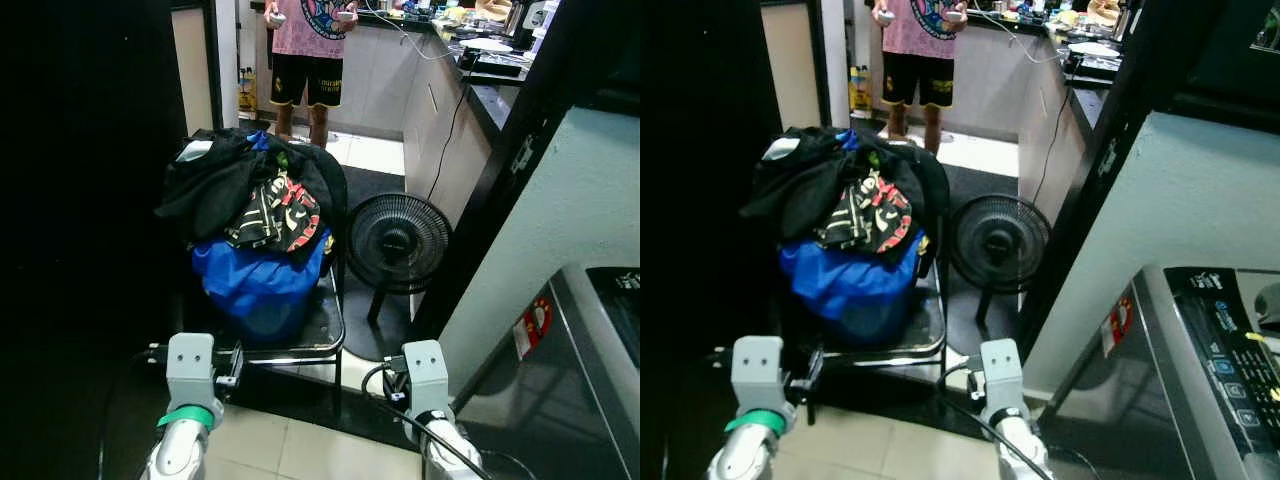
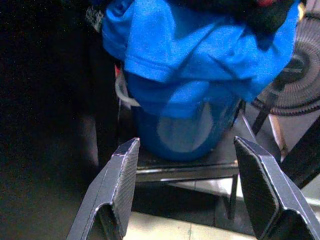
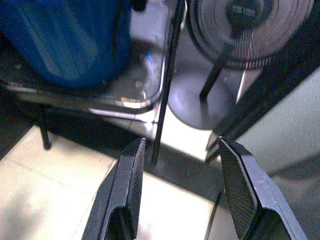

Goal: Clothes washing

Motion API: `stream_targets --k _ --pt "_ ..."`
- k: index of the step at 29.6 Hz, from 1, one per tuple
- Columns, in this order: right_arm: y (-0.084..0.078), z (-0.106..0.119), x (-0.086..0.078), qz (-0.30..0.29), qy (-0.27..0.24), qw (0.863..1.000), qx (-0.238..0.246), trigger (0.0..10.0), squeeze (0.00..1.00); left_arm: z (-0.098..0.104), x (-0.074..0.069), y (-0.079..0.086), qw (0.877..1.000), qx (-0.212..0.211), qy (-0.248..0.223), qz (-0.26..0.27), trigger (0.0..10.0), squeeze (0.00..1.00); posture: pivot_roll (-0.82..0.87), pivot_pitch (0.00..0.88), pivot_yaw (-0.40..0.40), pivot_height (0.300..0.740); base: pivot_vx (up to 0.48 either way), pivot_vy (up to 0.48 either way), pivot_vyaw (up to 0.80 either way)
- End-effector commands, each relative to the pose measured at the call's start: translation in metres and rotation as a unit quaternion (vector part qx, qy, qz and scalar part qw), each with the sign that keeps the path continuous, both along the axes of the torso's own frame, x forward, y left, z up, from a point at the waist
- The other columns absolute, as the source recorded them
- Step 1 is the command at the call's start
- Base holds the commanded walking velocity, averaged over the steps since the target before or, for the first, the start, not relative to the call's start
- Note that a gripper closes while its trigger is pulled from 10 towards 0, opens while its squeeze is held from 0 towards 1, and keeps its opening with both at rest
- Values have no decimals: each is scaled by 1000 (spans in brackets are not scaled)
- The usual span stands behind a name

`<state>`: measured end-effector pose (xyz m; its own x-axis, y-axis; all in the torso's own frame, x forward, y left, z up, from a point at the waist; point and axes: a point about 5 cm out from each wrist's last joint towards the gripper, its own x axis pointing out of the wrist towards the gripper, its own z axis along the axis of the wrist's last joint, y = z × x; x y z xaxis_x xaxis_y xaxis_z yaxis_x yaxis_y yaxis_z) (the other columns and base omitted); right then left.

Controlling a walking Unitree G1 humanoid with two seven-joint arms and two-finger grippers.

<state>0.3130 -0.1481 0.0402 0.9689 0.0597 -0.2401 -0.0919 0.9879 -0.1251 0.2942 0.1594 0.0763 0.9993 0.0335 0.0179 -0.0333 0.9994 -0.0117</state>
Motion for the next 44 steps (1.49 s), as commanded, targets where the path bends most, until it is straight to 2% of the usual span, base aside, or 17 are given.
stream_targets --k 1,15,22,26,28,29,32,35,36,44 --pt "4 0 -1 5 0 1000 11 10000 0 -6 -4 3 1000 1 11 8 10000 0 -2 26 -25 740 0 0 0" --pt "3 1 1 6 -3 1000 14 10000 0 -3 -3 4 1000 7 -1 9 10000 0 -4 17 -23 740 0 0 0" --pt "6 9 4 10 -20 999 22 10000 0 2 -3 5 1000 8 -14 13 10000 0 -3 17 -20 740 368 0 0" --pt "6 26 12 5 -61 997 46 10000 0 15 2 6 999 3 -35 16 10000 0 3 24 -22 740 377 0 0" --pt "9 50 21 3 -113 991 73 10000 0 30 8 7 998 -2 -61 19 10000 0 1 26 -21 740 379 0 0" --pt "9 50 21 3 -113 991 73 10000 0 30 8 7 998 -2 -61 19 10000 0 1 26 -21 740 379 0 0" --pt "12 73 30 9 -149 985 89 10000 0 46 15 8 996 -4 -86 21 10000 0 1 30 -20 740 376 0 0" --pt "16 85 37 21 -155 983 94 10000 0 56 20 7 995 -6 -99 19 10000 0 2 31 -21 740 379 0 0" --pt "18 86 39 30 -145 986 83 10000 0 59 22 7 995 -5 -102 19 10000 0 2 31 -21 740 375 0 0" --pt "24 86 40 54 -135 988 55 10000 0 60 22 7 994 -5 -103 19 10000 0 1 31 -22 740 373 0 0"
